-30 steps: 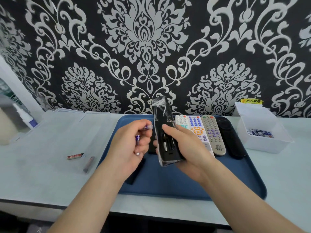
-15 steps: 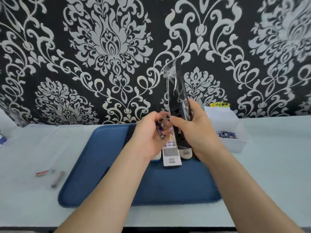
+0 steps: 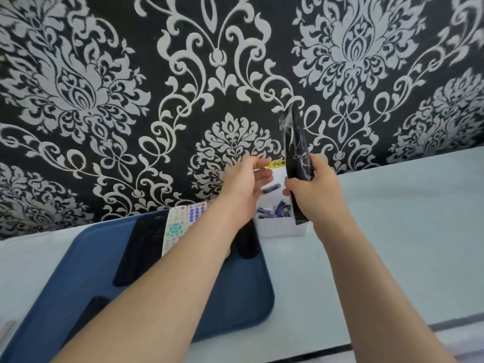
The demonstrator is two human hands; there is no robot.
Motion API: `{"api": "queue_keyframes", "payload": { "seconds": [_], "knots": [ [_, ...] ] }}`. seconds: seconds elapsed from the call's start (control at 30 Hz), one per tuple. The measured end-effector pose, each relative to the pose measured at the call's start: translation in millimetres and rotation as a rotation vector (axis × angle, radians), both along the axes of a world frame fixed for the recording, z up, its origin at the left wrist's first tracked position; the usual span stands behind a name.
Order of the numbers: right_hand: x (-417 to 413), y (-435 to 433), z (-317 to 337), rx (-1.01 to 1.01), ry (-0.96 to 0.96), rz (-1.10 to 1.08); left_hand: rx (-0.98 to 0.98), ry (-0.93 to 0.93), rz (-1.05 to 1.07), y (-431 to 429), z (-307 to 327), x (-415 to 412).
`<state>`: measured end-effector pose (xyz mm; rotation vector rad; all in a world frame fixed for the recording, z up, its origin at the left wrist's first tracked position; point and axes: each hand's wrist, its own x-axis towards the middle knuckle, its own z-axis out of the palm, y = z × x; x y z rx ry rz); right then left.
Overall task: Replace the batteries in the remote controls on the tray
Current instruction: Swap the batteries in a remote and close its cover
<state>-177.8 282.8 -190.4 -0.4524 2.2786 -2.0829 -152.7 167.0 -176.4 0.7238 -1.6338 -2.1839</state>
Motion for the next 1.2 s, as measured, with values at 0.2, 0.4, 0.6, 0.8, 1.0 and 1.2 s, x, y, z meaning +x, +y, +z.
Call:
{"api": "queue_keyframes", "payload": {
  "seconds": [0.2, 0.4, 0.6, 0.8, 1.0, 1.2],
  "knots": [
    [12, -19, 7, -0.124, -0.096, 0.035, -0.079, 0.062, 0.046, -18, 3, 26],
    [57, -69, 11, -0.081, -0.196, 0.284, -0.455, -0.081, 0.075, -65, 21, 87],
    [108, -120, 11, 0.026, -0.237, 0.497, -0.637, -0.329, 0.113, -125, 38, 159],
    [168, -182, -2, 0.225, -0.147, 0.626, -1.003, -0.594, 0.192, -199, 29, 244],
    [217, -231, -18, 0.46, 0.005, 0.715, -1.239, -0.903, 0.105, -257, 22, 320],
    [233, -241, -26, 0.816, 0.346, 0.659, -1.303, -1.151, -0.423, -271, 9, 333]
  ]
}}
